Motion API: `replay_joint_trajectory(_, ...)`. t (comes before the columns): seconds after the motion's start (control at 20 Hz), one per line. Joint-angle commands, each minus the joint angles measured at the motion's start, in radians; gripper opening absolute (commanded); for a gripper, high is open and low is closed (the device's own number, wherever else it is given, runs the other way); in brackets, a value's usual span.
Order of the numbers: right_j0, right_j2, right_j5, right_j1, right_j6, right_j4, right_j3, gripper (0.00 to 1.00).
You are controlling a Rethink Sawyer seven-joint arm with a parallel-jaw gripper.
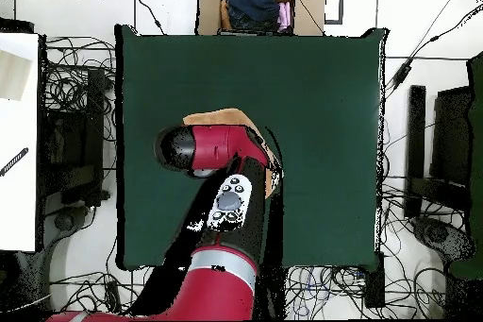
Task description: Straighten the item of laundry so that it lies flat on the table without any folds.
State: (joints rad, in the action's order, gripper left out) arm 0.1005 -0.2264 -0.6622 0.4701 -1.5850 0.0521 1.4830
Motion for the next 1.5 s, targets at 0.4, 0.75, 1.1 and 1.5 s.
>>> replay_joint_trajectory(0.4,0.012,-0.02,0.062,-0.034,-0.247,-0.014,-0.011,1.0)
replay_joint_trajectory(0.75,0.012,-0.024,0.075,-0.04,-0.246,-0.014,-0.015,1.0)
replay_joint_trajectory(1.1,0.018,-0.035,0.095,-0.044,-0.249,-0.014,-0.015,1.0)
replay_joint_trajectory(1.5,0.013,-0.031,0.106,-0.044,-0.241,-0.019,-0.009,1.0)
